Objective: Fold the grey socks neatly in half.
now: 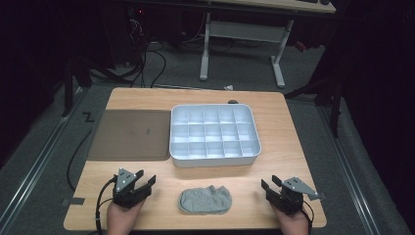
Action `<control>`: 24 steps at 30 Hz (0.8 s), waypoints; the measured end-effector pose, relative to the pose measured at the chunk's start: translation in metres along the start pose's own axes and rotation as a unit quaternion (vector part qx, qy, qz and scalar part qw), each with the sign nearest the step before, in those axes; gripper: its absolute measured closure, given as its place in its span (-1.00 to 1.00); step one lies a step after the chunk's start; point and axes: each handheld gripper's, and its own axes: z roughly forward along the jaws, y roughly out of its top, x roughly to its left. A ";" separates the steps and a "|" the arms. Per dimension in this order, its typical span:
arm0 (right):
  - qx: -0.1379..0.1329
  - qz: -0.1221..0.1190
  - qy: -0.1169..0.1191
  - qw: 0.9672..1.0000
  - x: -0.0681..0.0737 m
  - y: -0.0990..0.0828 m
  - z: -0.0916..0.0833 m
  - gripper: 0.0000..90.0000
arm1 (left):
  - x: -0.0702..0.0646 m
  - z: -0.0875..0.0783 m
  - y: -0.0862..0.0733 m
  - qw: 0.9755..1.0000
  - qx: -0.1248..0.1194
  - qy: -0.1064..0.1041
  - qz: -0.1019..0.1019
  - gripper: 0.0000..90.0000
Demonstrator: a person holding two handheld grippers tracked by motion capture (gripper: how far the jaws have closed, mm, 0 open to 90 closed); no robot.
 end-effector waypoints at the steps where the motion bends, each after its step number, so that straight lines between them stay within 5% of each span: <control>1: 0.000 0.000 0.000 1.000 0.000 0.000 0.000 0.12 | 0.000 0.000 0.000 1.000 0.000 0.000 0.000 0.02; 11: 0.016 0.000 0.001 1.000 0.005 -0.002 0.005 0.04 | -0.012 0.004 -0.001 0.999 0.018 -0.032 0.009 -0.01; 24: -0.006 -0.004 0.028 1.000 0.009 0.001 0.001 -0.03 | -0.020 0.003 -0.001 0.998 0.023 -0.056 0.008 -0.06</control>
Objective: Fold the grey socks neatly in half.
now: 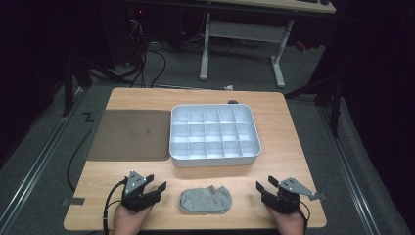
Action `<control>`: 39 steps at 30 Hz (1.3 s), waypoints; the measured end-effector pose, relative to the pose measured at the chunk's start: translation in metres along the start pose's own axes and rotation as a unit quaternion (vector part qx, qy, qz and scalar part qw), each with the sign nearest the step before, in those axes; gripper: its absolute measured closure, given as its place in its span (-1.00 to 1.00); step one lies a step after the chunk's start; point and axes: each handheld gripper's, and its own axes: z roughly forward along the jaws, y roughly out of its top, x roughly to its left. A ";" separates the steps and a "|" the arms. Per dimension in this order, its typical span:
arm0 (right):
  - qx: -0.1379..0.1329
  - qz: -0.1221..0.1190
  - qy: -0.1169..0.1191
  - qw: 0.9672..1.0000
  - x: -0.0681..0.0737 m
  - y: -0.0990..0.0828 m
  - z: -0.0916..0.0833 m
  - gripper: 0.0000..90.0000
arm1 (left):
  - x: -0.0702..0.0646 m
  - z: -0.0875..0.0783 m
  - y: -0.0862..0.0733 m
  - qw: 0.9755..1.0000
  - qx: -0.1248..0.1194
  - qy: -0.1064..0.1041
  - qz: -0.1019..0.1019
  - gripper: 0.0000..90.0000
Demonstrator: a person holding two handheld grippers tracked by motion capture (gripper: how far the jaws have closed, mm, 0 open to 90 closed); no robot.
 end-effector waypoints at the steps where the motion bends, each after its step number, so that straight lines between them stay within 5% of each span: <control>1: -0.001 0.000 0.001 1.000 0.000 0.000 0.000 -0.02 | 0.000 0.000 0.000 1.000 0.000 0.000 0.000 -0.06; 10: 0.000 0.007 0.010 1.000 0.005 0.001 0.001 0.08 | -0.005 0.001 0.001 1.000 0.000 -0.015 -0.006 -0.07; 30: 0.007 -0.060 0.059 0.996 0.059 0.026 0.014 0.09 | -0.040 0.007 0.001 0.998 0.011 -0.060 0.022 -0.11; 39: 0.032 -0.049 0.091 0.994 0.079 0.009 0.009 0.18 | -0.055 0.012 -0.003 0.995 0.036 -0.085 0.035 0.11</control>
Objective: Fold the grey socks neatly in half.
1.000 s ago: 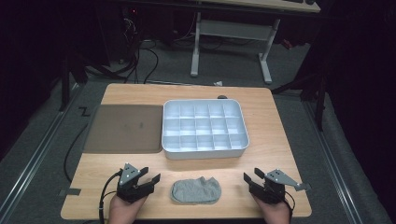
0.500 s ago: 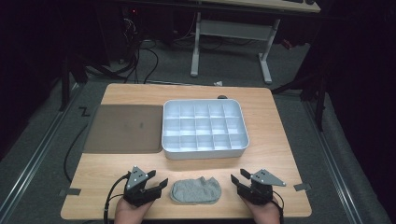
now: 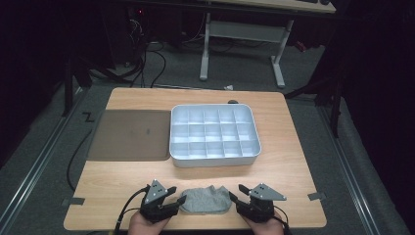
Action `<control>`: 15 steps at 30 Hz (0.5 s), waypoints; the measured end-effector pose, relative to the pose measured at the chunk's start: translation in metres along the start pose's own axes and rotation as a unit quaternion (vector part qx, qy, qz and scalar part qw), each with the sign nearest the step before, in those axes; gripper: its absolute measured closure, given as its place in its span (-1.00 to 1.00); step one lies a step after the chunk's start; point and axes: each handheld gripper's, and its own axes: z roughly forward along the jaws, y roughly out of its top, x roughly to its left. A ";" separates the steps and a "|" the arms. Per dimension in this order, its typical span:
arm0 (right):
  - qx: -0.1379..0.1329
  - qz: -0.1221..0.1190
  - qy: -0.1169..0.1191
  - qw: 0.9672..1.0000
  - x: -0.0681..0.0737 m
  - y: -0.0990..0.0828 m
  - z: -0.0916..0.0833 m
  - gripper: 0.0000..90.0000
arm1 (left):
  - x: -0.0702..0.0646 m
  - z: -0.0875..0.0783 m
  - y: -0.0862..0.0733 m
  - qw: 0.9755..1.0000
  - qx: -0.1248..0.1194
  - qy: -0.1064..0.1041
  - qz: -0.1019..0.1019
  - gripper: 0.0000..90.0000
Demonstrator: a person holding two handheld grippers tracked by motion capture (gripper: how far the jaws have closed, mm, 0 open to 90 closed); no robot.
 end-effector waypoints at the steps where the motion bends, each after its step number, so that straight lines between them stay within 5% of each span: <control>1: 0.005 -0.001 0.003 1.000 0.002 -0.001 0.001 0.18 | -0.001 0.001 0.000 1.000 0.003 -0.001 -0.002 0.12; 15: 0.041 0.018 0.010 0.999 0.014 -0.007 0.012 0.26 | -0.006 0.008 -0.004 0.999 0.033 -0.001 0.012 0.30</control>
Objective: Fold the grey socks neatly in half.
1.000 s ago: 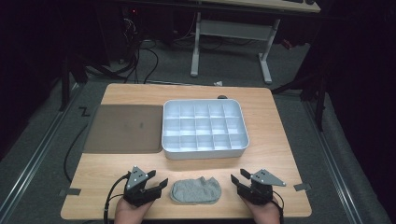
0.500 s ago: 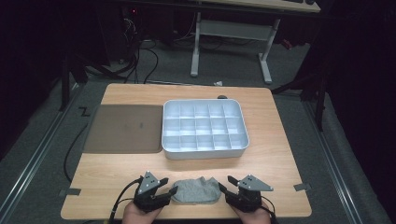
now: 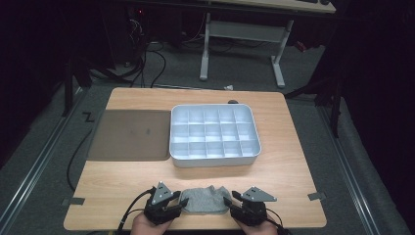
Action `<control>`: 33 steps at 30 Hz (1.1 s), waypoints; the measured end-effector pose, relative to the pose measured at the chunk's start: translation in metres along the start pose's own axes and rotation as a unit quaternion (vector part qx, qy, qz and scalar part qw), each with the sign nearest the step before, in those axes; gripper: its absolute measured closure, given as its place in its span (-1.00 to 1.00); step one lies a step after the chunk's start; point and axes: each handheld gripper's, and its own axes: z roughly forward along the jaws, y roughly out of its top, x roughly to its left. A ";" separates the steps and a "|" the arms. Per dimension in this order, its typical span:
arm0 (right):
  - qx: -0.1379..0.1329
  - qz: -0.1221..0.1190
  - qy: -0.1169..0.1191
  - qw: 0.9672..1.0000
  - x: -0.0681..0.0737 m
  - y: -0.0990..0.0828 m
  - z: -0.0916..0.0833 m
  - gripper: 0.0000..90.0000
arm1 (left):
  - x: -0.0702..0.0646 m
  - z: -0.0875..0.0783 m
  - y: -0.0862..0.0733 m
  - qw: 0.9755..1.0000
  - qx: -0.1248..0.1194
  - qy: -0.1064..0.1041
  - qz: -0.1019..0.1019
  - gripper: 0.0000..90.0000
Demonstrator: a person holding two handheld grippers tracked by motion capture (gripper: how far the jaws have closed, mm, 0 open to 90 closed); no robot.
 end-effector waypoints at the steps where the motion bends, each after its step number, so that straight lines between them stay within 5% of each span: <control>1: 0.000 0.000 0.000 1.000 0.000 0.000 0.000 0.26 | 0.000 0.000 0.000 1.000 0.000 0.000 0.000 0.31; 9: 0.025 -0.019 0.017 0.999 0.008 -0.006 0.007 0.10 | 0.001 0.000 0.000 1.000 0.009 0.008 0.002 0.36; 17: 0.022 -0.030 0.033 0.999 0.015 -0.008 0.008 0.45 | 0.006 -0.002 -0.002 1.000 0.012 0.014 -0.003 0.47; 22: 0.025 -0.031 0.047 0.998 0.017 -0.009 0.009 0.84 | 0.008 -0.005 -0.003 1.000 0.013 0.014 -0.008 0.59; 26: 0.025 -0.029 0.060 0.997 0.016 -0.009 0.009 0.89 | 0.008 -0.005 -0.003 1.000 0.012 0.013 -0.010 0.70; 33: 0.019 -0.024 0.050 0.998 0.014 -0.009 0.008 0.91 | 0.006 -0.007 -0.001 1.000 0.003 0.007 -0.008 0.75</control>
